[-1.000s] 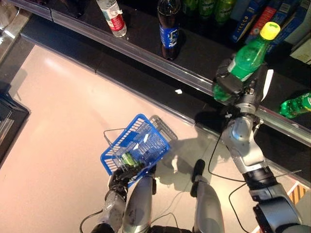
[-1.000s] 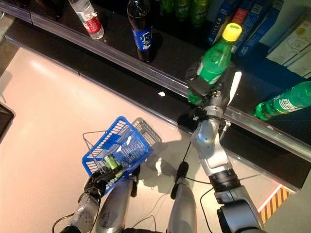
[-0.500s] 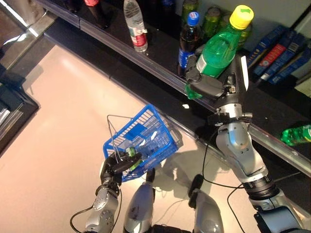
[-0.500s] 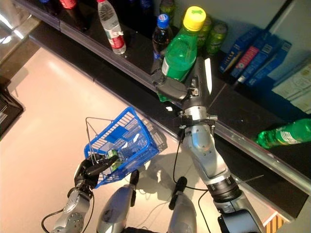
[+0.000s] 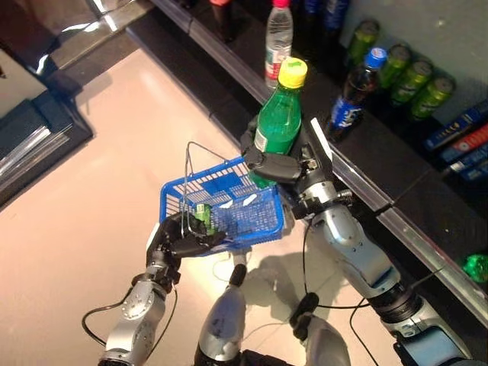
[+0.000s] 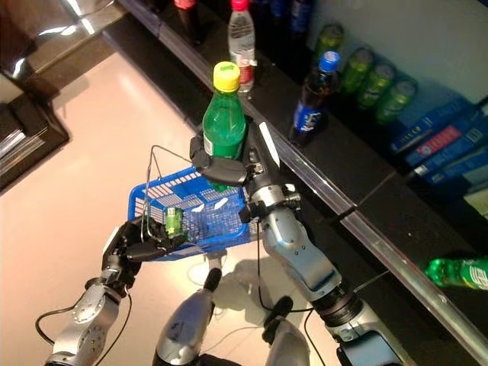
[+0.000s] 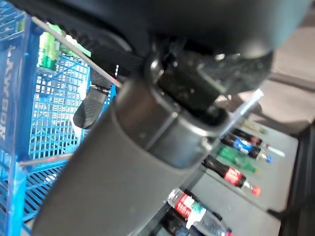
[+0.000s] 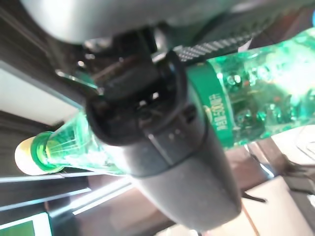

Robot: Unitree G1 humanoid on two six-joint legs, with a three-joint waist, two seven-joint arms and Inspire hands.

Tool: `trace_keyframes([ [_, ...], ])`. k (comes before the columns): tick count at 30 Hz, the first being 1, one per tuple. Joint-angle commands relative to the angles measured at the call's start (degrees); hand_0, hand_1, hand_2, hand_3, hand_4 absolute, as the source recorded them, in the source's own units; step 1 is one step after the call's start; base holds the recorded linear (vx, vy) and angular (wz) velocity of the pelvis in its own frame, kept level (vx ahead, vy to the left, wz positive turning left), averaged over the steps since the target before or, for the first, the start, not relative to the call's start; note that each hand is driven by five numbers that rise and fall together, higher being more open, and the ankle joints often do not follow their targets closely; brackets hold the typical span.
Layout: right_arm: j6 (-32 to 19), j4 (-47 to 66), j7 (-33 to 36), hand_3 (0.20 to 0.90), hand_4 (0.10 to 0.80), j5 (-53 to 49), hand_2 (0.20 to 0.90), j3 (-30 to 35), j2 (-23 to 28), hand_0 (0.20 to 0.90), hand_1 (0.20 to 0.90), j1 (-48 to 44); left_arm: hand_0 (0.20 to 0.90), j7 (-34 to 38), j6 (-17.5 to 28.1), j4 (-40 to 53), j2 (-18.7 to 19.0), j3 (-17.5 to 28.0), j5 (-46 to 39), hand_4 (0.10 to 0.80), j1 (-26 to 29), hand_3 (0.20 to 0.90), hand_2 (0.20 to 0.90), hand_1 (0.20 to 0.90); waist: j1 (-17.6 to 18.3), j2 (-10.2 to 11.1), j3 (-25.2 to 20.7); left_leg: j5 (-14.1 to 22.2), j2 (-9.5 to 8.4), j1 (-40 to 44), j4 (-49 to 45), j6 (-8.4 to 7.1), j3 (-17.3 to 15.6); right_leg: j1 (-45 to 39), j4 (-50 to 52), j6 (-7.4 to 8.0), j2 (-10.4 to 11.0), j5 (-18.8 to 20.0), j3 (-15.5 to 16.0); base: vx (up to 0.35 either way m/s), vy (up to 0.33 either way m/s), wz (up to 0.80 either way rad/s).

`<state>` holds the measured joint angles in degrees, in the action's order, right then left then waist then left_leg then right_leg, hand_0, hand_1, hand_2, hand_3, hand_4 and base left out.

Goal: Pick up the drink and place into the basket.

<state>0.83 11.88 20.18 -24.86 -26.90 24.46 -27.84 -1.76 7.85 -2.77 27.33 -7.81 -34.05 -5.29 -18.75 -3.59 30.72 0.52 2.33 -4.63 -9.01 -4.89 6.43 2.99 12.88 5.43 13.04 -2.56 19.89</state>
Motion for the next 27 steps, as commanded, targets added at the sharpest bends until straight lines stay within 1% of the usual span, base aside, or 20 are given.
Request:
trace_keyframes([
  [1,-6.7,4.6,2.3,0.2,0.1,1.8,0.3,-0.9,-3.8,0.3,0.3,-10.5,0.3,-9.9,10.4,21.4,4.7,4.0,-0.2,0.1,1.7,0.2,0.3,0.3,-0.8,-0.1,-11.1,-1.9,-2.04,-3.4,-1.8,0.95,5.2,-3.8,2.0,-2.83,-1.2,-4.0,0.2,-0.009,-0.049,0.28],
  [5,-5.8,2.6,2.9,0.2,0.1,3.7,0.3,-2.1,-4.5,0.3,0.3,-10.1,0.3,-14.0,9.5,25.8,5.7,3.7,-2.2,0.1,2.7,0.2,0.3,0.3,-2.1,-0.1,-10.8,-2.0,-2.33,-3.9,-1.9,0.97,6.5,-3.8,1.9,-2.51,-1.0,-3.8,1.4,-0.02,-0.047,0.25],
  [7,-4.7,0.9,3.0,0.2,0.1,4.0,0.3,-3.2,-5.0,0.3,0.3,-9.9,0.3,-15.9,9.6,27.1,6.4,3.7,-5.3,0.1,3.5,0.2,0.3,0.3,-2.5,0.0,-10.7,-2.1,-2.5,-4.1,-2.0,0.92,7.0,-3.9,1.6,-2.41,-1.0,-3.7,1.7,-0.016,-0.033,0.13],
  [11,-4.0,-2.8,2.8,0.2,0.1,4.5,0.3,-5.4,-5.9,0.3,0.3,-9.4,0.3,-17.8,9.7,28.7,7.0,3.8,-6.7,0.1,4.2,0.2,0.3,0.3,-3.2,0.0,-10.7,-2.2,-2.61,-4.2,-2.0,0.83,7.6,-4.1,1.5,-2.33,-1.0,-3.7,2.3,0.004,-0.021,0.08],
  [12,-4.3,-6.2,2.4,0.2,0.1,7.1,0.3,-6.5,-6.6,0.3,0.3,-9.5,0.3,-18.5,9.6,29.2,7.5,3.6,-7.1,0.1,4.9,0.2,0.3,0.3,-3.5,0.0,-10.6,-2.2,-2.76,-4.4,-2.2,0.8,8.0,-4.2,1.5,-2.32,-0.9,-3.6,2.6,0.0,0.0,0.0],
  [14,-3.9,-8.1,2.2,0.2,0.1,8.3,0.3,-7.3,-6.9,0.3,0.3,-9.6,0.3,-18.7,10.0,29.4,7.7,3.5,-7.5,0.1,5.3,0.2,0.3,0.3,-3.7,0.0,-10.5,-2.2,-2.9,-4.6,-2.3,0.75,8.3,-4.2,1.4,-2.28,-0.8,-3.6,2.7,0.0,-0.015,0.03],
  [15,-3.7,-11.2,2.1,0.2,0.1,9.7,0.3,-8.5,-7.5,0.3,0.3,-9.6,0.3,-19.4,9.9,29.7,8.1,3.8,-9.2,0.1,5.8,0.2,0.3,0.3,-4.2,-0.1,-10.5,-2.3,-3.06,-4.8,-2.2,0.73,8.6,-4.2,1.3,-2.22,-0.7,-3.5,3.0,-0.002,-0.001,0.04],
  [16,-3.3,-12.6,2.1,0.2,0.1,9.6,0.3,-9.0,-7.7,0.3,0.3,-9.6,0.3,-19.9,10.0,29.8,8.2,4.2,-10.2,0.1,5.9,0.2,0.3,0.3,-4.4,-0.2,-10.4,-2.3,-3.12,-4.8,-2.2,0.7,8.8,-4.3,1.2,-2.21,-0.6,-3.5,3.2,0.008,-0.01,0.14],
  [18,-3.9,-16.1,2.3,0.2,0.1,9.8,0.3,-9.8,-8.5,0.3,0.3,-9.3,0.3,-20.9,10.2,29.9,8.4,4.6,-11.7,0.1,5.8,0.2,0.3,0.3,-4.9,-0.4,-10.1,-2.0,-3.18,-4.6,-2.3,0.53,9.1,-4.6,1.4,-2.2,-0.5,-3.9,3.4,0.02,-0.014,0.19],
  [21,-3.7,-20.9,2.4,0.2,0.1,10.7,0.3,-10.8,-9.8,0.3,0.3,-8.4,0.3,-21.6,10.6,29.7,8.3,4.8,-12.2,0.1,5.8,0.2,0.3,0.3,-5.5,-0.7,-10.1,-2.3,-3.46,-4.7,-1.9,0.35,9.9,-4.9,1.2,-2.19,-0.5,-3.9,4.0,0.018,-0.002,0.06],
  [25,-2.3,-27.6,2.9,0.2,0.1,13.3,0.3,-12.2,-11.1,0.3,0.3,-5.9,0.3,-23.0,11.4,29.7,8.8,4.9,-13.3,0.1,5.6,0.2,0.3,0.3,-6.5,-1.4,-10.0,-2.3,-4.12,-5.5,-1.9,0.46,11.0,-4.4,1.4,-1.89,0.1,-4.0,5.2,-0.005,0.004,0.05],
  [27,-2.9,-29.3,3.0,0.2,0.1,13.8,0.3,-12.5,-11.4,0.3,0.3,-5.3,0.3,-23.1,11.5,29.8,9.1,5.1,-13.7,0.1,5.7,0.2,0.3,0.3,-6.7,-1.5,-10.1,-2.3,-4.16,-5.7,-2.0,0.45,11.1,-4.4,1.4,-1.83,0.2,-4.1,5.4,-0.006,-0.019,0.19],
])
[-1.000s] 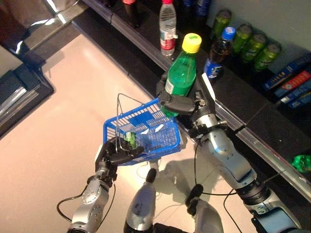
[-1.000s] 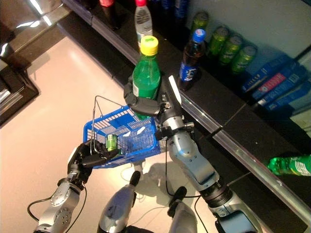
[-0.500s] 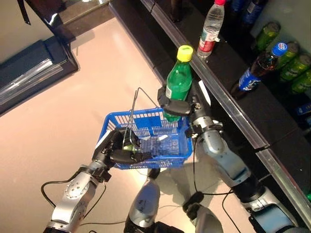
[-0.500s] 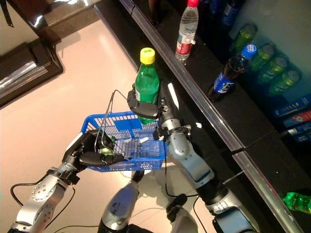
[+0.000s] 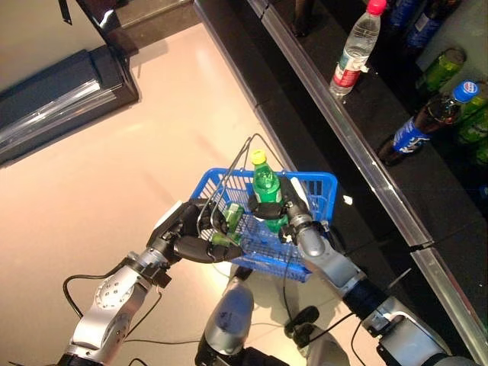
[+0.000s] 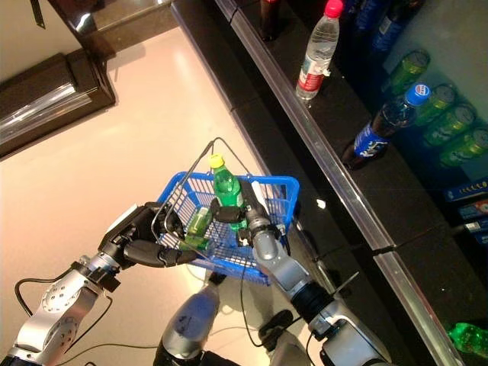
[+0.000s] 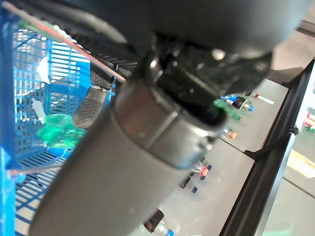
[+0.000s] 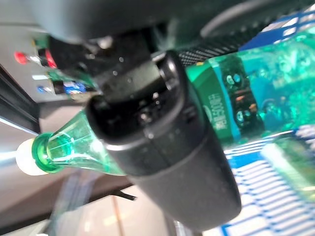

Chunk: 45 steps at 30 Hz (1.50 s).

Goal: Pick up the drink and place into the basket.

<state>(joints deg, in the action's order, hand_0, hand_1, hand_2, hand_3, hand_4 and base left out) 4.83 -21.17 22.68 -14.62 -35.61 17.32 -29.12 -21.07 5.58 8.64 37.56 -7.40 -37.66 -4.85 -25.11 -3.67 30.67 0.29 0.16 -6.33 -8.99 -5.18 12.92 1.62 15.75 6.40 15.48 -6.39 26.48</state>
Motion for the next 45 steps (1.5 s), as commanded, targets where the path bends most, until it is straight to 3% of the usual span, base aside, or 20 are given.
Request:
trace_keyframes([
  [1,-6.3,-1.6,0.8,0.2,0.1,3.4,0.3,-4.6,-5.3,0.3,0.3,-3.1,0.3,-4.5,14.0,18.5,-0.5,5.1,-11.4,0.1,5.4,0.2,0.3,0.3,-0.9,-1.6,-10.0,-2.0,-2.11,-4.5,-2.1,0.7,4.9,-2.9,-1.4,-2.64,-2.2,-0.3,-0.8,-0.015,-0.041,0.2],
  [13,-1.6,-26.5,-4.6,0.2,0.1,-0.5,0.3,-4.8,-10.2,0.3,0.3,-1.6,0.3,-5.1,11.4,19.7,-1.4,3.9,-15.7,0.1,9.2,0.2,0.3,0.3,-2.7,-1.8,-9.1,-1.8,-2.42,-5.9,-2.9,0.51,6.2,-3.5,-1.9,-2.31,-2.8,-0.4,-0.4,0.002,-0.033,0.02],
  [18,-0.6,-28.2,-5.6,0.2,0.1,-0.8,0.3,-4.9,-10.6,0.3,0.3,-1.7,0.3,-4.9,11.0,20.1,-1.3,3.8,-15.7,0.1,9.6,0.2,0.3,0.3,-2.8,-1.6,-8.9,-1.8,-2.41,-6.0,-2.9,0.47,6.2,-3.5,-1.9,-2.32,-3.0,-0.4,-0.4,0.011,-0.023,0.03],
  [19,5.5,-36.1,-11.9,0.2,0.1,-0.4,0.3,-5.3,-12.4,0.3,0.3,-2.6,0.3,-4.2,9.3,20.6,-2.0,3.0,-14.1,0.1,11.0,0.2,0.3,0.3,-3.5,-1.1,-8.5,-2.0,-2.36,-5.9,-2.7,0.43,6.7,-3.9,-2.2,-2.4,-3.4,-0.4,-0.6,0.048,-0.063,0.09],
  [22,5.5,-36.7,-12.0,0.2,0.1,-0.3,0.3,-5.4,-12.5,0.3,0.3,-2.6,0.3,-4.2,9.1,20.7,-2.0,3.0,-14.0,0.1,11.1,0.2,0.3,0.3,-3.6,-1.0,-8.5,-2.0,-2.37,-5.9,-2.7,0.43,6.7,-4.0,-2.2,-2.41,-3.4,-0.3,-0.6,0.036,-0.039,0.04],
  [25,12.0,-42.8,-16.5,0.2,0.1,1.4,0.3,-5.6,-13.5,0.3,0.3,-3.9,0.3,-4.0,7.1,21.4,-2.2,2.2,-13.3,0.1,12.1,0.2,0.3,0.3,-4.4,-0.3,-8.3,-2.2,-2.47,-5.7,-2.5,0.43,6.9,-4.3,-2.2,-2.35,-3.6,-0.2,-0.4,0.061,-0.06,0.0],
  [26,13.1,-43.3,-17.3,0.222,0.122,1.8,0.319,-5.8,-13.6,0.319,0.319,-3.9,0.3,-3.9,6.8,21.6,-2.3,2.1,-13.1,0.1,12.2,0.2,0.3,0.3,-4.4,-0.2,-8.2,-2.2,-2.45,-5.7,-2.5,0.44,6.9,-4.3,-2.2,-2.36,-3.6,-0.2,-0.4,0.0,0.0,0.0],
  [27,14.2,-43.8,-18.1,0.291,0.191,1.9,0.378,-5.9,-13.6,0.378,0.378,-3.9,0.3,-3.9,6.5,21.7,-2.3,2.1,-13.0,0.1,12.3,0.2,0.3,0.3,-4.5,-0.1,-8.2,-2.3,-2.42,-5.7,-2.4,0.46,6.9,-4.3,-2.2,-2.38,-3.6,-0.2,-0.5,0.0,0.0,0.0],
  [28,14.5,-43.9,-18.3,0.422,0.322,1.8,0.491,-5.9,-13.7,0.491,0.491,-4.0,0.3,-3.9,6.5,21.8,-2.3,2.0,-13.0,0.1,12.3,0.2,0.3,0.3,-4.5,-0.1,-8.2,-2.3,-2.41,-5.7,-2.4,0.46,6.9,-4.4,-2.3,-2.38,-3.6,-0.2,-0.5,0.0,0.0,0.0],
  [30,16.3,-44.9,-19.6,0.9,0.8,2.4,0.9,-6.2,-13.8,0.9,0.9,-4.2,0.3,-3.3,6.1,22.1,-2.2,1.6,-12.6,0.1,12.7,0.2,0.3,0.3,-4.6,0.1,-8.1,-2.5,-2.33,-5.5,-2.0,0.5,7.0,-4.5,-2.5,-2.38,-3.8,0.0,-0.5,0.0,0.0,0.0],
  [35,16.0,-45.3,-19.6,0.9,0.8,0.0,0.9,-5.7,-14.1,0.9,0.9,-4.9,0.3,-2.9,5.1,22.3,-2.2,1.5,-12.5,0.1,12.8,0.2,0.3,0.3,-4.9,0.5,-7.9,-2.7,-2.27,-5.4,-1.8,0.54,7.0,-4.7,-2.7,-2.37,-3.9,0.3,-0.5,0.0,0.0,0.0],
  [39,12.8,-44.0,-18.6,0.9,0.8,-3.4,0.9,-4.6,-13.8,0.9,0.9,-6.3,0.3,-2.1,3.7,21.8,-2.0,2.0,-13.1,0.1,13.1,0.2,0.3,0.3,-4.9,1.2,-7.7,-2.7,-1.99,-5.3,-1.8,0.46,6.8,-4.9,-2.8,-2.4,-4.1,0.4,-0.6,0.014,-0.018,0.01],
  [45,11.6,-33.6,-13.9,0.9,0.8,-5.7,0.9,-4.3,-10.8,0.9,0.9,-6.0,0.3,-2.3,3.9,20.5,-1.1,3.4,-13.2,0.1,12.0,0.2,0.3,0.3,-4.2,2.5,-7.4,-2.6,-1.49,-5.0,-1.8,0.4,6.2,-4.9,-2.8,-2.22,-4.4,0.6,-1.1,0.005,-0.006,0.0],
])
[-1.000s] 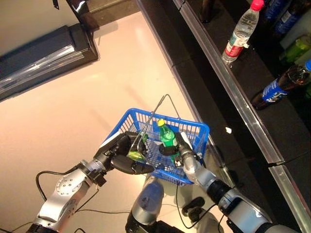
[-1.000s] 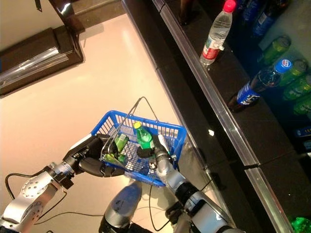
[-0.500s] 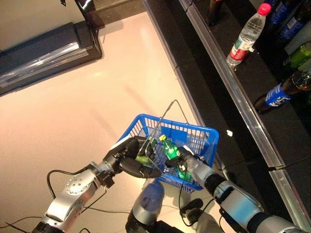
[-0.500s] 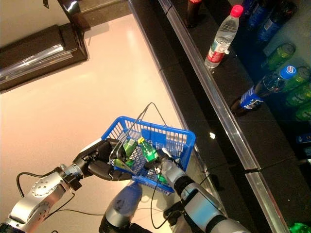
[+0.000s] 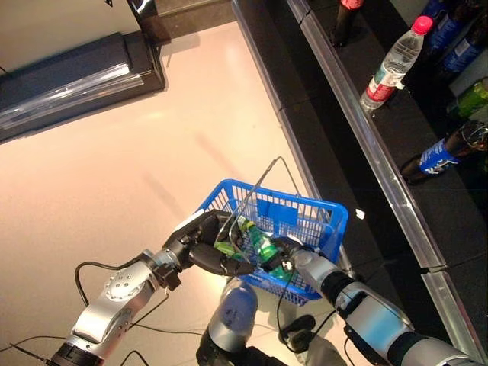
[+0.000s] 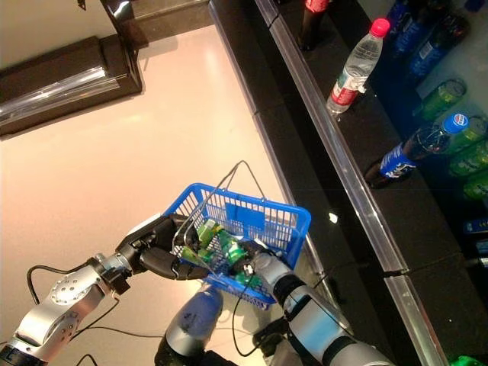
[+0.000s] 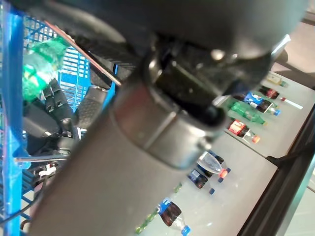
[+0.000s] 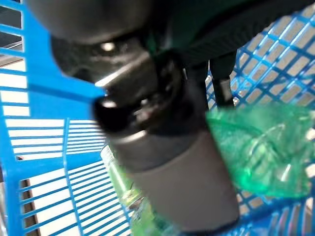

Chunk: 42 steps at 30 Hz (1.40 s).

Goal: Pick up the drink and place into the basket.

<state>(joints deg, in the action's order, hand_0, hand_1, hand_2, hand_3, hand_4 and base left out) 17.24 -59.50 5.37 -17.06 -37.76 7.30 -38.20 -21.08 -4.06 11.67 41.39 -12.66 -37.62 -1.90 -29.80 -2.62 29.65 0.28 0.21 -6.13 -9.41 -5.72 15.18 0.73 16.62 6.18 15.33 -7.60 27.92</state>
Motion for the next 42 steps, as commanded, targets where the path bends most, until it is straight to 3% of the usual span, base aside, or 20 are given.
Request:
trace_keyframes([
  [1,-0.2,9.9,5.3,0.9,0.8,-3.5,0.9,-2.0,0.5,0.9,0.9,3.5,0.3,-2.4,13.7,17.0,-4.8,9.2,-12.9,0.1,8.4,0.2,0.3,0.3,0.9,2.0,-6.3,-2.6,-1.36,-5.1,-1.3,0.92,3.7,-4.0,-3.7,-1.94,-4.4,1.9,-2.7,0.021,-0.036,-0.02],
  [9,1.7,36.9,11.5,0.9,0.8,-1.9,0.9,0.5,8.5,0.9,0.9,9.9,0.3,-3.3,16.2,15.4,-4.7,12.7,-11.4,0.1,3.7,0.2,0.3,0.3,3.7,4.1,-5.7,-2.2,-0.24,-4.7,-1.0,1.06,2.0,-3.6,-3.9,-1.6,-4.9,2.4,-3.9,-0.001,-0.015,-0.03],
  [17,-2.3,60.8,10.1,0.9,0.8,-2.3,0.9,8.4,17.8,0.9,0.9,16.0,0.3,-1.5,18.7,12.0,-6.0,15.0,-6.1,0.1,-0.3,0.2,0.3,0.3,6.9,5.7,-6.1,-2.0,0.66,-4.2,-0.7,1.49,0.3,-3.2,-4.5,-1.32,-5.6,2.9,-5.1,0.0,-0.002,-0.03],
  [21,-7.3,71.3,5.8,0.9,0.8,-5.4,0.9,13.7,21.7,0.9,0.9,20.2,0.3,-0.9,19.0,9.9,-7.2,16.6,-5.5,0.1,-3.4,0.2,0.3,0.3,8.4,6.3,-6.8,-1.6,1.25,-3.6,-0.7,1.65,-1.1,-3.3,-4.8,-1.17,-5.9,3.0,-6.0,0.01,0.012,-0.13],
  [25,-12.3,75.6,2.0,0.9,0.8,-12.2,0.9,16.0,21.8,0.9,0.9,22.9,0.3,1.6,22.7,7.0,-7.6,16.4,2.6,0.1,-5.3,0.2,0.3,0.3,9.2,6.7,-7.5,-1.3,1.58,-2.8,-0.7,1.84,-2.1,-3.8,-5.3,-0.88,-5.9,3.4,-6.7,0.021,0.001,-0.06],
  [29,-17.7,78.7,-3.9,0.9,0.8,-22.1,0.9,18.1,21.3,0.9,0.9,25.5,0.3,4.0,23.3,4.8,-6.2,16.8,8.1,0.1,-7.6,0.2,0.3,0.3,9.9,6.9,-8.8,-1.2,1.87,-1.8,-0.2,1.92,-3.1,-4.6,-6.9,-0.35,-6.0,4.2,-7.4,0.036,0.024,-0.13],
  [34,-20.5,80.5,-6.3,0.9,0.8,-24.1,0.9,18.6,20.2,0.9,0.9,27.8,0.3,6.1,22.7,2.5,-6.2,16.1,9.4,0.1,-9.2,0.2,0.3,0.3,10.6,6.9,-9.8,-1.3,2.03,-1.0,0.7,2.05,-4.0,-5.1,-8.5,0.4,-5.8,5.2,-8.5,0.01,0.039,-0.07],
  [35,-22.0,80.7,-6.9,0.9,0.8,-21.6,0.9,19.1,19.7,0.9,0.9,29.8,0.3,9.4,22.3,-0.4,-7.0,15.3,11.0,0.1,-10.1,0.2,0.3,0.3,11.7,7.1,-10.6,-1.2,2.13,-0.3,1.3,2.13,-5.1,-5.3,-10.2,1.11,-5.5,6.2,-9.8,-0.006,0.056,-0.06],
  [38,-22.3,80.9,-7.6,0.9,0.8,-22.1,0.9,19.5,20.1,0.9,0.9,30.7,0.3,11.5,22.2,-1.6,-7.5,14.7,12.0,0.1,-10.6,0.2,0.3,0.3,12.2,7.2,-11.0,-1.1,2.17,-0.1,1.5,2.19,-5.8,-5.3,-10.8,1.42,-5.3,6.6,-10.4,-0.013,0.063,-0.2],
  [42,-19.9,76.3,-12.5,0.9,0.8,-27.3,0.9,21.4,18.6,0.9,0.9,38.5,0.3,22.1,23.0,-11.4,-10.6,13.7,14.1,0.1,-13.3,0.2,0.3,0.3,16.3,8.0,-13.1,1.1,2.21,0.9,0.4,2.81,-10.7,-5.3,-14.1,3.78,-3.2,9.1,-14.6,-0.013,0.168,-0.42],
])
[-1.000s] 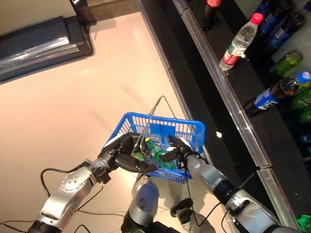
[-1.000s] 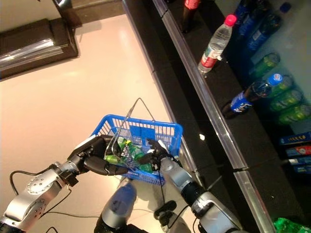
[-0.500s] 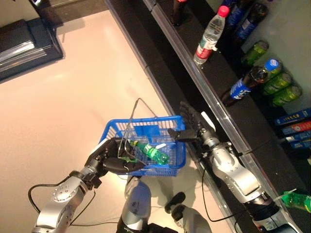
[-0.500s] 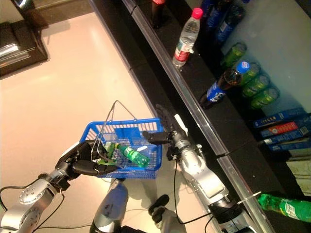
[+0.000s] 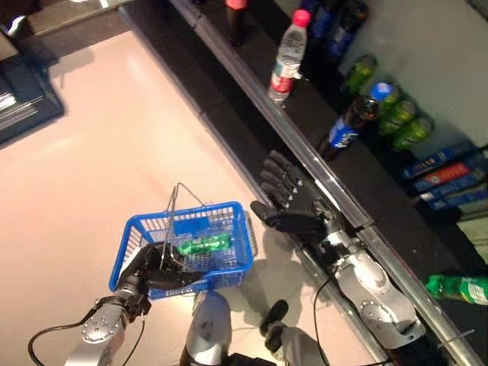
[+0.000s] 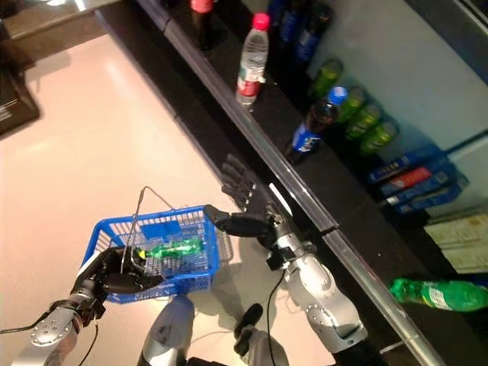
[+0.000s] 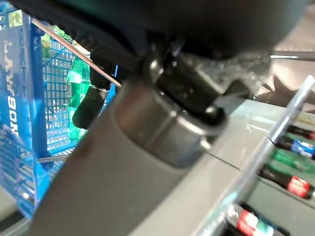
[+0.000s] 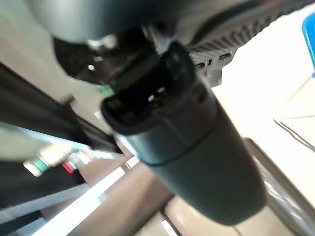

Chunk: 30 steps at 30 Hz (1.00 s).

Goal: Pick up the drink and place into the basket.

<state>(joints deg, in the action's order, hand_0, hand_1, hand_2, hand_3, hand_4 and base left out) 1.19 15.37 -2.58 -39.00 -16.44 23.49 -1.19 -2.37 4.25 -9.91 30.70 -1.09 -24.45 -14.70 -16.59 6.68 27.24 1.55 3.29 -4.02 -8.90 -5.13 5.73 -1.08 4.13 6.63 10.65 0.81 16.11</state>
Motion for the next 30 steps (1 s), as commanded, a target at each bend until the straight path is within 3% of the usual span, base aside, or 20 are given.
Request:
trace_keyframes([
  [1,-2.3,-0.4,-5.5,0.9,0.8,-7.3,0.9,0.0,1.2,0.9,0.9,3.2,0.3,5.0,15.0,8.0,-0.2,2.1,1.6,0.1,-0.7,0.2,0.3,0.3,3.9,-1.1,-10.9,0.3,-0.87,-1.2,-0.4,2.53,-2.2,-3.5,-1.7,3.85,2.0,0.9,-3.5,-0.021,0.109,-0.5],
  [6,-2.8,-13.1,-5.7,0.9,0.8,-3.2,0.9,-1.1,-3.4,0.9,0.9,10.2,0.3,10.3,15.3,-2.1,-1.5,1.4,2.5,0.1,0.2,0.2,0.3,0.3,6.8,-0.5,-12.4,1.9,-1.27,-0.6,-0.7,3.92,-4.8,-3.5,-1.6,5.49,3.7,1.7,-6.3,0.002,0.057,-0.34],
  [9,-2.5,-19.2,-5.1,0.9,0.8,-2.9,0.9,-1.3,-5.2,0.9,0.9,11.2,0.3,12.2,14.5,-6.8,-2.5,0.6,2.3,0.1,1.8,0.2,0.3,0.3,8.3,-0.9,-13.2,1.2,-1.35,0.3,1.7,4.21,-4.4,-3.2,-1.8,5.28,2.5,1.5,-9.1,0.012,0.014,-0.07],
  [11,-1.5,-24.9,-1.0,0.9,0.8,-1.8,0.9,-1.8,-7.2,0.9,0.9,11.2,0.3,14.2,12.8,-13.0,-4.4,-1.0,-0.6,0.1,5.2,0.2,0.3,0.3,10.3,-1.8,-14.1,-0.3,-1.67,1.4,5.0,4.74,-2.3,-2.0,-0.1,3.66,-0.9,-0.3,-13.3,0.049,0.002,0.06],
  [16,0.8,-40.3,3.5,0.9,0.8,0.1,0.9,-1.5,-9.8,0.9,0.9,9.0,0.3,20.7,14.0,-23.7,-9.0,-0.7,-2.9,0.1,8.9,0.2,0.3,0.3,10.8,-2.5,-15.2,-3.1,-1.8,2.1,8.2,3.14,0.5,-2.1,-0.4,0.3,-4.2,-1.8,-13.1,-0.012,-0.117,0.42],
  [20,4.8,-48.6,5.2,0.9,0.8,1.9,0.9,-0.8,-9.1,0.9,0.9,7.7,0.3,20.4,14.2,-28.0,-11.5,2.0,-7.4,0.1,8.1,0.2,0.3,0.3,10.1,-3.9,-15.4,-5.8,-0.01,1.5,8.9,0.94,1.4,-2.6,-1.2,-1.68,-6.1,-2.3,-11.5,-0.016,-0.089,0.42],
  [22,5.2,-52.1,5.9,0.9,0.8,2.2,0.9,-0.2,-8.9,0.9,0.9,7.4,0.3,20.1,13.9,-29.9,-13.0,2.6,-9.0,0.1,8.2,0.2,0.3,0.3,10.1,-4.5,-15.4,-6.7,1.16,0.4,8.5,0.24,-0.2,-2.8,-0.7,-2.48,-6.7,-3.2,-10.4,-0.007,0.006,0.35],
  [23,5.1,-55.1,6.2,0.9,0.8,1.0,0.9,1.2,-9.0,0.9,0.9,7.9,0.3,18.8,13.3,-31.8,-14.0,3.2,-10.5,0.1,8.6,0.2,0.3,0.3,11.1,-4.8,-15.1,-6.2,1.91,-0.5,6.4,0.09,-4.1,-2.8,0.7,-3.19,-6.5,-4.1,-8.8,0.004,0.051,0.43],
  [24,5.1,-55.3,6.2,0.9,0.8,0.9,0.9,1.3,-9.0,0.9,0.9,7.9,0.3,18.7,13.2,-31.9,-14.1,3.2,-10.6,0.1,8.7,0.2,0.3,0.3,11.2,-4.8,-15.3,-6.2,1.99,-0.9,6.2,0.07,-4.3,-2.6,0.7,-3.23,-6.5,-4.0,-8.6,0.011,0.106,0.57],
  [25,4.8,-56.9,6.6,0.9,0.8,0.9,0.9,2.2,-8.8,0.9,0.9,8.2,0.3,17.7,12.7,-33.2,-14.7,3.2,-11.1,0.1,8.9,0.2,0.3,0.3,12.1,-4.9,-14.9,-5.8,2.68,-1.3,4.2,-0.15,-7.6,-2.6,1.6,-3.69,-6.2,-4.6,-7.7,0.005,0.096,1.21],
  [27,4.2,-59.9,6.4,0.9,0.8,1.5,0.9,3.6,-8.3,0.9,0.9,8.5,0.3,17.4,12.0,-34.6,-16.0,2.8,-12.1,0.1,9.2,0.2,0.3,0.3,13.2,-5.1,-14.9,-6.2,4.12,-1.7,3.3,-0.63,-10.5,-2.2,2.6,-3.9,-5.8,-4.6,-6.7,0.07,0.25,1.65],
  [30,2.8,-65.6,3.7,0.9,0.8,2.6,0.9,6.2,-7.8,0.9,0.9,8.3,0.3,17.5,11.6,-36.3,-17.7,3.5,-13.7,0.1,8.5,0.2,0.3,0.3,14.0,-5.3,-15.0,-6.7,5.76,0.0,4.8,-0.98,-11.7,-2.3,3.2,-3.41,-4.8,-4.9,-6.7,0.134,0.313,0.57],
])
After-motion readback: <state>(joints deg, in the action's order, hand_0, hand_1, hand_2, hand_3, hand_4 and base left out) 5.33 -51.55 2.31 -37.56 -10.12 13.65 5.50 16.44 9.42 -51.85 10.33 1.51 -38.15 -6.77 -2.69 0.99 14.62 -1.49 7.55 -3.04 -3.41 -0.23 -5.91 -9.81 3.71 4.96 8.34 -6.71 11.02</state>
